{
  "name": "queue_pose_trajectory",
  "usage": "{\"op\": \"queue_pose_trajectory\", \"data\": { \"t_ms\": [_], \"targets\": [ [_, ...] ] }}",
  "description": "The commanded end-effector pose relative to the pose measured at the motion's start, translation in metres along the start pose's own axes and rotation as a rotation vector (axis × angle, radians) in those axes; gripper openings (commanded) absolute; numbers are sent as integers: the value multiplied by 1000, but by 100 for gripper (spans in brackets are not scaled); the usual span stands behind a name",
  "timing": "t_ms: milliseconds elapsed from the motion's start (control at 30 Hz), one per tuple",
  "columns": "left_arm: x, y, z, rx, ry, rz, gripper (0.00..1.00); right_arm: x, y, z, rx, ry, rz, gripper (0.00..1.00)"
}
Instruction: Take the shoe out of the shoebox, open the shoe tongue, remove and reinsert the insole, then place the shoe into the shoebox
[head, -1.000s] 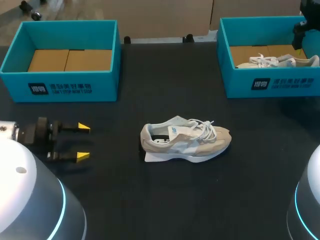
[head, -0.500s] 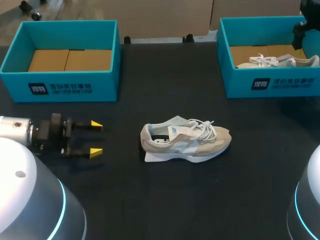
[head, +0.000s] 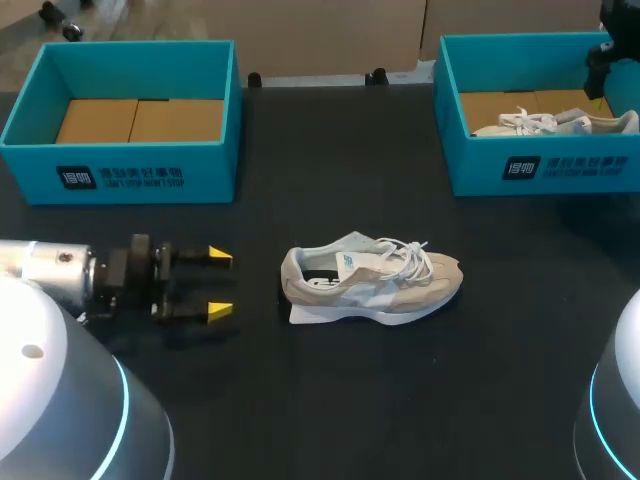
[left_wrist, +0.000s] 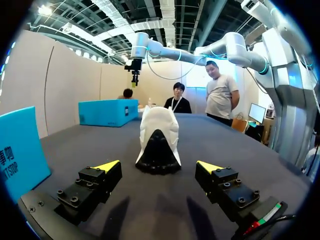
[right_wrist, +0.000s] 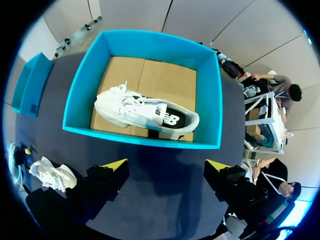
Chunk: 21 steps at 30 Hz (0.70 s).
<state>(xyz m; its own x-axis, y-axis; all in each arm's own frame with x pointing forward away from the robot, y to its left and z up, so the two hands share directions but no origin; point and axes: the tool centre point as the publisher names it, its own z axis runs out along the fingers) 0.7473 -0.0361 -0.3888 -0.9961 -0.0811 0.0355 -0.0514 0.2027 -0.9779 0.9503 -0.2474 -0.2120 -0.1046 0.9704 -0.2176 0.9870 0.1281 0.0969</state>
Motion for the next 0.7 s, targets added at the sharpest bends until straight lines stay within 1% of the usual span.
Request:
{"op": "queue_pose_trajectory", "data": {
  "t_ms": [33, 133, 700],
  "targets": [
    [-1, 6, 13, 7, 3, 3, 100, 0, 0, 0, 0, -1, -1, 100],
    [0, 8, 16, -12, 18, 39, 100, 0, 0, 0, 0, -1, -1, 100],
    [0, 8, 16, -12, 18, 39, 100, 0, 0, 0, 0, -1, -1, 100]
  ]
}}
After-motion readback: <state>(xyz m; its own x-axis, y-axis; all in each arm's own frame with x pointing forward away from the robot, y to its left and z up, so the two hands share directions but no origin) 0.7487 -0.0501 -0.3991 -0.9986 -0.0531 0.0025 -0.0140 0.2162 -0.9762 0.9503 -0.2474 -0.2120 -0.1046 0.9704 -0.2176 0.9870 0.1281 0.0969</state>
